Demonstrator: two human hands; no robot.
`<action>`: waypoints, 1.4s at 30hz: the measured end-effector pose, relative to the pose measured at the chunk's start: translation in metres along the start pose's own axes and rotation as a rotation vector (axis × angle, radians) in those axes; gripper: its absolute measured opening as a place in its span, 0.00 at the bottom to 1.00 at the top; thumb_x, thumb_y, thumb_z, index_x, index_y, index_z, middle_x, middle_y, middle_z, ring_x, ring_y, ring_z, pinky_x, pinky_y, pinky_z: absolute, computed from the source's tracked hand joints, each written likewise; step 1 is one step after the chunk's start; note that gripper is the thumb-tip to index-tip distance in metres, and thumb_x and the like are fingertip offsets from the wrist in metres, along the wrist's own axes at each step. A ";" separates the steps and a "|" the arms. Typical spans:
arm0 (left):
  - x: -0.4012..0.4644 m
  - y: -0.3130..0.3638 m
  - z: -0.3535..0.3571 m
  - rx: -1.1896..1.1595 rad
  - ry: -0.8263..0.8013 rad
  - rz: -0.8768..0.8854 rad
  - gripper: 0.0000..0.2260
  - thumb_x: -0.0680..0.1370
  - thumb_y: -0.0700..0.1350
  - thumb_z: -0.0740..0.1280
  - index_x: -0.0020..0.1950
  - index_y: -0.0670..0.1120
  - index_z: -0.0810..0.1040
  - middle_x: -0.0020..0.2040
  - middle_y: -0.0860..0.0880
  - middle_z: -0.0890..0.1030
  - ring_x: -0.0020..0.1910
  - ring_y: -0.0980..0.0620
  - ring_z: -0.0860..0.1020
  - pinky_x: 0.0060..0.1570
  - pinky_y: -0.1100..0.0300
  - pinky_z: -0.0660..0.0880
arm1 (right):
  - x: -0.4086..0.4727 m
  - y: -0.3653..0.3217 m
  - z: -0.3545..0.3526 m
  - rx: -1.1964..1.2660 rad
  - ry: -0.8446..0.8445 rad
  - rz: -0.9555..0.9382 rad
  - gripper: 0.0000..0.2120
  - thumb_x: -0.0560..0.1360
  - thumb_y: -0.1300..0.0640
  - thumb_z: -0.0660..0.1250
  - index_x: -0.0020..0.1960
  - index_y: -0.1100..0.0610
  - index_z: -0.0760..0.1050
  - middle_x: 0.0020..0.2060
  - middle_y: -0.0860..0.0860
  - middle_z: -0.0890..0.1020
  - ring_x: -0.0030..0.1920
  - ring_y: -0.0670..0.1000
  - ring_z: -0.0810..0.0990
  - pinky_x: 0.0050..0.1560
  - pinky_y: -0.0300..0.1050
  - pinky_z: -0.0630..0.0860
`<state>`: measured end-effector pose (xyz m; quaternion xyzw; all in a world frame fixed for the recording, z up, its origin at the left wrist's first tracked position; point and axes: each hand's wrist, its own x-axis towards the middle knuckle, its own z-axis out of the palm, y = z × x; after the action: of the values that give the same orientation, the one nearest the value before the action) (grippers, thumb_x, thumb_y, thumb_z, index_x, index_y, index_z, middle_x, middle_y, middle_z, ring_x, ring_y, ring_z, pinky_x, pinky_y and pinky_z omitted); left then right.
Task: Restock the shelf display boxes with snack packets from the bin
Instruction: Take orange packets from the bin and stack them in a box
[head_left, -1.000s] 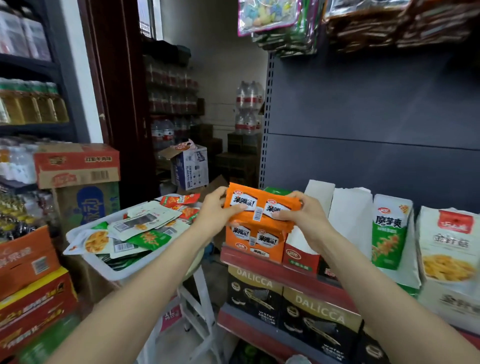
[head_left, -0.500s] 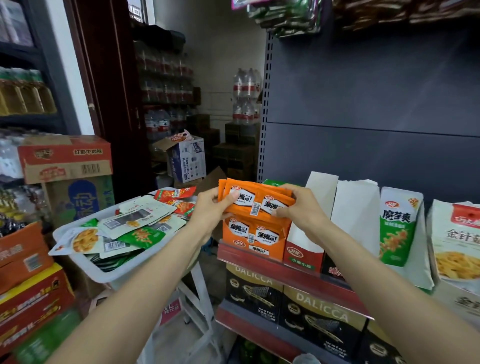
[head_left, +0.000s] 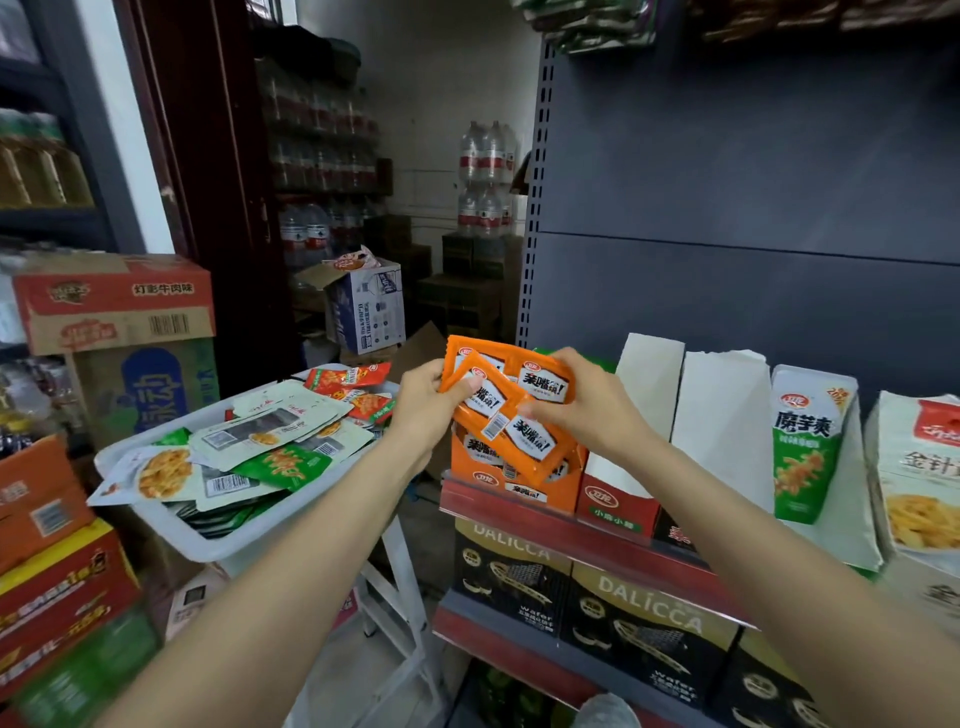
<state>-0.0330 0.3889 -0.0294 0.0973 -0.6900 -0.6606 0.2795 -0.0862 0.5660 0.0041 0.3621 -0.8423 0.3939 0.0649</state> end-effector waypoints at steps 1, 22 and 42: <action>0.001 0.001 0.001 -0.021 -0.004 -0.002 0.04 0.76 0.41 0.68 0.50 0.43 0.79 0.48 0.42 0.83 0.44 0.44 0.82 0.43 0.52 0.79 | -0.001 0.000 -0.001 -0.010 -0.048 0.006 0.24 0.69 0.52 0.74 0.59 0.51 0.66 0.55 0.48 0.78 0.50 0.46 0.80 0.47 0.40 0.78; 0.006 0.004 -0.011 0.728 -0.215 0.277 0.08 0.73 0.41 0.71 0.49 0.47 0.73 0.46 0.52 0.80 0.48 0.54 0.78 0.46 0.60 0.77 | 0.002 0.018 -0.012 -0.411 -0.180 -0.078 0.09 0.77 0.48 0.65 0.43 0.53 0.71 0.36 0.47 0.76 0.37 0.50 0.76 0.34 0.42 0.67; 0.005 0.000 -0.024 0.588 -0.145 0.258 0.07 0.74 0.44 0.71 0.50 0.47 0.77 0.44 0.54 0.80 0.43 0.59 0.77 0.39 0.71 0.70 | -0.004 0.016 -0.006 -0.249 -0.157 -0.099 0.14 0.79 0.50 0.61 0.35 0.47 0.65 0.32 0.40 0.73 0.33 0.42 0.74 0.32 0.33 0.64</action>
<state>-0.0253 0.3659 -0.0286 0.0383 -0.8759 -0.3975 0.2708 -0.0948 0.5790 -0.0030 0.4221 -0.8682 0.2532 0.0624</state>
